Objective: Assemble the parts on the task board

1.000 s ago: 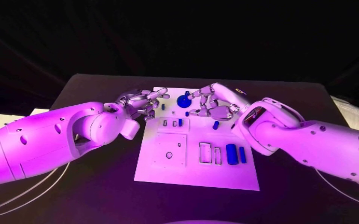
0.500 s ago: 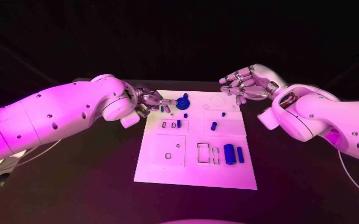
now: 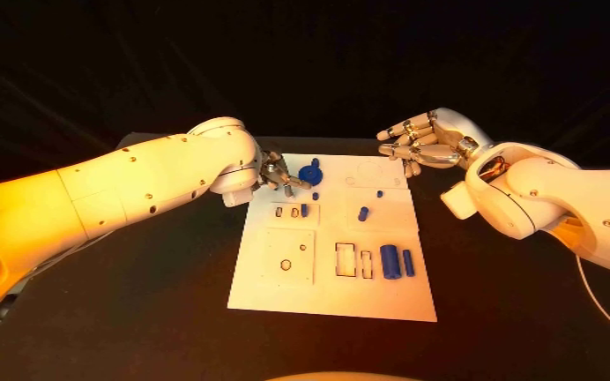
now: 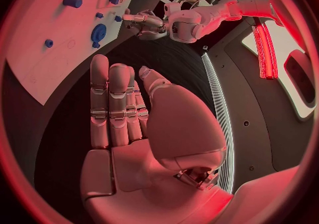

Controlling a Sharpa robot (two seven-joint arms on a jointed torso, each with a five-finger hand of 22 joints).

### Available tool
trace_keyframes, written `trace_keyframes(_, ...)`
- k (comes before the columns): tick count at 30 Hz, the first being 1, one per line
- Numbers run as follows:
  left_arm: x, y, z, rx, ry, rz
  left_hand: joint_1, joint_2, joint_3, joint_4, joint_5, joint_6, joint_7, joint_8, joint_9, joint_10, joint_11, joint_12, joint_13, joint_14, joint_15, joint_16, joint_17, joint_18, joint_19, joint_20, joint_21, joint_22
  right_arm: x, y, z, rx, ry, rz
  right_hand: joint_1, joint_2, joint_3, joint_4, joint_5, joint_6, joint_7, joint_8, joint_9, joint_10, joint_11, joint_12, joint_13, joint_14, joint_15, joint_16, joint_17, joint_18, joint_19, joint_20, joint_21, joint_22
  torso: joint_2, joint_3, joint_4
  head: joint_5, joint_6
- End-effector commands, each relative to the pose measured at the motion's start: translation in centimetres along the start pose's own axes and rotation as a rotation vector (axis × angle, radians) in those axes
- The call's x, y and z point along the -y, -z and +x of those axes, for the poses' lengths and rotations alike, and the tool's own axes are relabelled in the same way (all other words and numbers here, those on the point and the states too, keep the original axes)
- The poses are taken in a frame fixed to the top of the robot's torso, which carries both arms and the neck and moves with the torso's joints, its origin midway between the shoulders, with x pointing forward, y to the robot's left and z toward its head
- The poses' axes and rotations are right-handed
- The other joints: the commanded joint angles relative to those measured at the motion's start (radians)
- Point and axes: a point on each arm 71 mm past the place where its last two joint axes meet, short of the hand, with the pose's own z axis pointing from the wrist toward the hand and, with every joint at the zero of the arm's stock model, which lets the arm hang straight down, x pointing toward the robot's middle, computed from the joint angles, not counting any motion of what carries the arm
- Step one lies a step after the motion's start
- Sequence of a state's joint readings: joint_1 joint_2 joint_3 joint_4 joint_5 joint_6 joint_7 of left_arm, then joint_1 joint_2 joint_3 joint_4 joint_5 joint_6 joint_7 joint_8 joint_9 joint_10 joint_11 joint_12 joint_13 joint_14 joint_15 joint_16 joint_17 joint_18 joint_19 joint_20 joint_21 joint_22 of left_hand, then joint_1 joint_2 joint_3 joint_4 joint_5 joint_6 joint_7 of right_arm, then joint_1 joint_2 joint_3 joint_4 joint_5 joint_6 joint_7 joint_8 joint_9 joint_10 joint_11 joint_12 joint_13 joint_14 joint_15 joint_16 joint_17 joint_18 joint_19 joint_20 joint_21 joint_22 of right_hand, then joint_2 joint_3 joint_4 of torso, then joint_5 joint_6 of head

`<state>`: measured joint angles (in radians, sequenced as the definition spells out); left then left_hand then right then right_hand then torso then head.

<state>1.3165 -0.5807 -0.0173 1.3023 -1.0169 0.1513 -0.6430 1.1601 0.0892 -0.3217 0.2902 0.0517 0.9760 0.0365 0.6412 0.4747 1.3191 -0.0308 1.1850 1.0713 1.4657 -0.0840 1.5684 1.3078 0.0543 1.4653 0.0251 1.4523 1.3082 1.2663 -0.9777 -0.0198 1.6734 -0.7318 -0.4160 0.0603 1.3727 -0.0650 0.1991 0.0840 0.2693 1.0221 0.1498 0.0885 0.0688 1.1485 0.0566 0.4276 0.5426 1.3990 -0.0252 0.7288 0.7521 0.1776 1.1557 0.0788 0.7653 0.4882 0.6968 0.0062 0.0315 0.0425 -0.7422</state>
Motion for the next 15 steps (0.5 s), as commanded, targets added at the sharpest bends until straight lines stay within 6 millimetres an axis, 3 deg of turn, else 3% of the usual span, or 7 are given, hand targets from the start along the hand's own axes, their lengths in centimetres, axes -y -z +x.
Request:
trace_keyframes(1, 0.1, -0.3, 0.2, -0.034, -0.089, -0.053, -0.015, 0.0, -0.007, 0.0, -0.004, -0.014, 0.001, 0.007, 0.009, 0.005, -0.001, 0.001, -0.002, 0.105, -0.006, 0.002, 0.263, -0.01, 0.012, -0.004, 0.005, 0.066, 0.0, 0.0, 0.1, -0.013, 0.006, 0.007, -0.002, -0.011, 0.007, 0.0, 0.006, -0.007, -0.003, -0.004, -0.002, 0.008, -0.001, -0.006, -0.003, 0.007, 0.003, -0.007, 0.001, 0.006, 0.009, 0.002, -0.005, -0.002, 0.001, -0.0007, -0.0015, -0.002, -0.004)
trace_keyframes(4, 0.5, -0.7, 0.4, -0.053, -0.111, -0.06, -0.016, -0.001, -0.009, -0.001, -0.004, -0.02, 0.002, 0.008, 0.013, 0.004, 0.0, -0.001, -0.004, 0.105, -0.006, 0.002, 0.263, -0.009, 0.011, -0.004, 0.004, 0.065, 0.1, -0.1, 0.1, -0.013, 0.008, 0.011, -0.006, -0.016, 0.008, 0.0, 0.013, -0.009, -0.003, -0.006, -0.002, 0.009, 0.0, -0.008, -0.008, 0.007, 0.004, -0.014, -0.001, 0.006, 0.011, 0.002, -0.009, -0.005, 0.001, -0.0011, 0.0013, -0.006, -0.008)
trace_keyframes(15, 1.4, -1.2, 0.9, -0.081, -0.181, -0.072, -0.018, -0.001, -0.011, -0.001, -0.004, -0.03, 0.003, 0.009, 0.02, 0.0, 0.001, -0.005, -0.008, 0.105, -0.005, 0.002, 0.263, -0.008, 0.009, -0.004, 0.001, 0.06, 0.2, -0.2, 0.2, -0.017, 0.011, 0.017, -0.011, -0.022, 0.014, -0.002, 0.031, -0.011, -0.002, -0.007, -0.001, 0.011, 0.0, -0.012, -0.018, 0.008, 0.004, -0.023, -0.001, 0.006, 0.015, 0.003, -0.017, -0.01, 0.0, -0.0009, 0.0014, -0.004, -0.017)
